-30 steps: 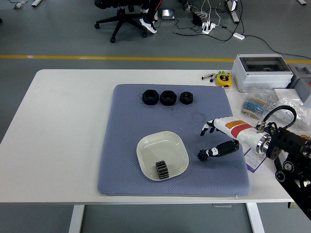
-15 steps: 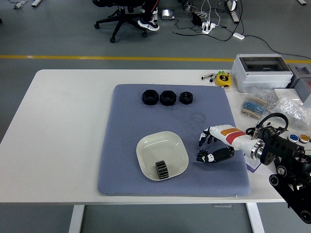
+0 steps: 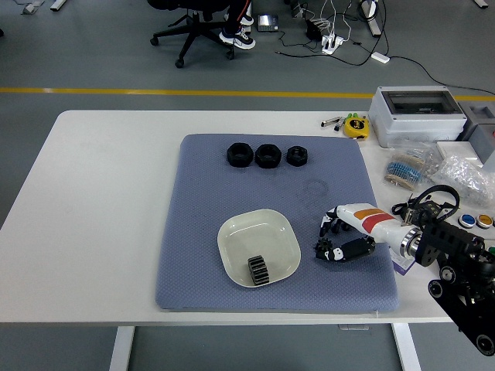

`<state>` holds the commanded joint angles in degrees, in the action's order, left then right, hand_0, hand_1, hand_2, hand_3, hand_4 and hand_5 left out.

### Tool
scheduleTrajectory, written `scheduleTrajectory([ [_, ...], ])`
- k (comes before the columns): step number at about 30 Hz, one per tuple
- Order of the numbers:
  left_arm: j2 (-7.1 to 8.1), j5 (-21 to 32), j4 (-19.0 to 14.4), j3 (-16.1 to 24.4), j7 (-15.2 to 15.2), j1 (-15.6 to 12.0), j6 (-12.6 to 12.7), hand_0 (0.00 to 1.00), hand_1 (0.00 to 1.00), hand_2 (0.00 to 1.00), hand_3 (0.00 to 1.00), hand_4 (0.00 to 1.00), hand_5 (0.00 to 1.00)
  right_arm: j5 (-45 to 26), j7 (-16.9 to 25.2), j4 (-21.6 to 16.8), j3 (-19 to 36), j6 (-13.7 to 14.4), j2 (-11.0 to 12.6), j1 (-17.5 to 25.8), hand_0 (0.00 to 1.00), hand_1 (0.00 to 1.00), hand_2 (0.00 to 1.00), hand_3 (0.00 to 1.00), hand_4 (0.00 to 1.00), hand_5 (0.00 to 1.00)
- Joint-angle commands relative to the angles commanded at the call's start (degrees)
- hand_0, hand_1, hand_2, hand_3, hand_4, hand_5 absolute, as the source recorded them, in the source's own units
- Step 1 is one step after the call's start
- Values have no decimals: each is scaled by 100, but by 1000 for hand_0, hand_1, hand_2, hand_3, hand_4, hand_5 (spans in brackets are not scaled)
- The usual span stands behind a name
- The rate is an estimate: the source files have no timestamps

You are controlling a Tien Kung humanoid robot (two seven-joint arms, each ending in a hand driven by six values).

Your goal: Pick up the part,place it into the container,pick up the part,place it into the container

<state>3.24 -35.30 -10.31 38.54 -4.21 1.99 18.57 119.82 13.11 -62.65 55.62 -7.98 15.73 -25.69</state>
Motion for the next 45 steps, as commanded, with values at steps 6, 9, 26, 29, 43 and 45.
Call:
scheduleTrajectory([
  [6,2,-15,0,6,-4,-11,-3,697,663,707,573,654,597,5,7,-3,-11,-13,36,36,459,497,555,510,882,455],
  [9,2,-47,0,23,-12,-18,-5,697,663,706,573,652,596,6,18,3,-19,-14,45,45,432,462,532,502,844,436],
  [26,-3,-109,0,39,-34,-23,-13,696,662,705,573,650,595,143,79,82,-62,108,20,45,298,369,471,488,606,344],
  [29,-3,-65,0,13,-22,-12,-14,696,662,705,573,650,595,160,85,87,-67,141,19,36,298,369,471,488,606,344],
  [43,1,-5,0,-26,-6,10,-21,697,662,702,572,649,594,156,42,-117,48,250,45,21,246,310,443,469,624,330],
  [45,5,-9,0,-25,-7,10,-23,700,662,703,572,648,593,165,25,-213,63,283,39,14,240,300,439,466,631,327],
])
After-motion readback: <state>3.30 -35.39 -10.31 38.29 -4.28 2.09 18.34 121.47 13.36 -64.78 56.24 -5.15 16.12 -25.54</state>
